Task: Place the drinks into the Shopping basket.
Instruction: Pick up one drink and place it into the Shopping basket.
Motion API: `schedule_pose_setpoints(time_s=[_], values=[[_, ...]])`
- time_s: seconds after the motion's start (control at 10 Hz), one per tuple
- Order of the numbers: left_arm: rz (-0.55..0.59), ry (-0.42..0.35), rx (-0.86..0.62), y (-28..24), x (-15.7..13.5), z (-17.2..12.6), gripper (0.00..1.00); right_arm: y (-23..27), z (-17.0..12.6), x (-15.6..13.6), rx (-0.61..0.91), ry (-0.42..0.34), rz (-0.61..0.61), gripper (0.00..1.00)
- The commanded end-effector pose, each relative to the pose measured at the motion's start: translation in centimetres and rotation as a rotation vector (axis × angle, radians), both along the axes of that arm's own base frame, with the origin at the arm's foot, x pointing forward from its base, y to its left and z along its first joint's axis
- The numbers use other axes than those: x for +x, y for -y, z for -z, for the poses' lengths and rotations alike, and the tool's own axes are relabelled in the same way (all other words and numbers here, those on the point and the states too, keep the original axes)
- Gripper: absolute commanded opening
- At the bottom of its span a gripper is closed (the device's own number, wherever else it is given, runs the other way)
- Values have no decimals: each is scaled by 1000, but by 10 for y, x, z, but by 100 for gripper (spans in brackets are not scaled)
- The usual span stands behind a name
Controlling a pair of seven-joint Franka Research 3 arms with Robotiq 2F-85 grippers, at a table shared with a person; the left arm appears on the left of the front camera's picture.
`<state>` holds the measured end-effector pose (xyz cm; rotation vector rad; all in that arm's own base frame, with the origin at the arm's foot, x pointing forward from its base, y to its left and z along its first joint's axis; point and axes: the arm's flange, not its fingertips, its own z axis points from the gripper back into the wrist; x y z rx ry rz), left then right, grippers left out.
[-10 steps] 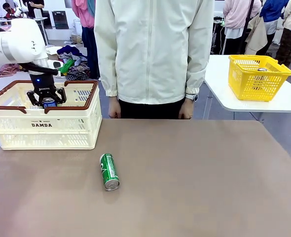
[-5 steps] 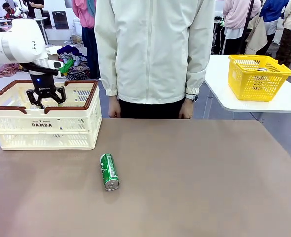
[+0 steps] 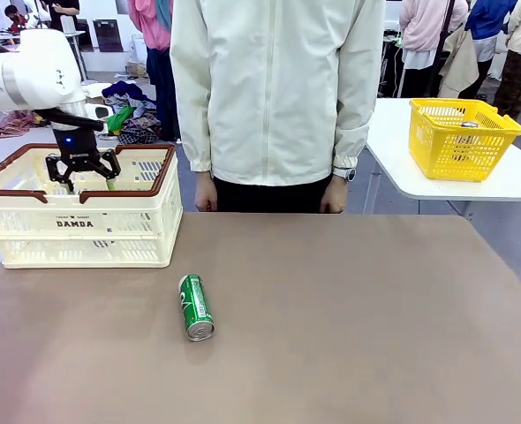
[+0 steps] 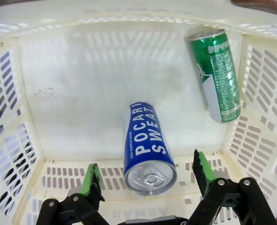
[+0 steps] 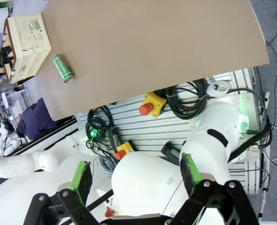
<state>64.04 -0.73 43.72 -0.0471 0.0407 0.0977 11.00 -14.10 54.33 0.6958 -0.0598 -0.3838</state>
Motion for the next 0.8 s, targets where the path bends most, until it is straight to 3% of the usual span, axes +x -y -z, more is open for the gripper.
schedule_pose_setpoints(time_s=[0.0,0.3,0.4,0.6,0.7], values=[[29,34,-34,-4,-9,-25,100,1,0,-10,7,18,-16,100],[159,240,-304,-12,-63,-125,100,1,0,-10,7,18,-16,100],[177,248,-403,-15,-88,-148,100,1,0,-10,7,18,-16,100],[114,340,-741,-35,-127,-173,100,1,0,-10,7,18,-16,100],[13,327,-909,-59,-136,-170,100,1,0,-10,7,18,-16,100]])
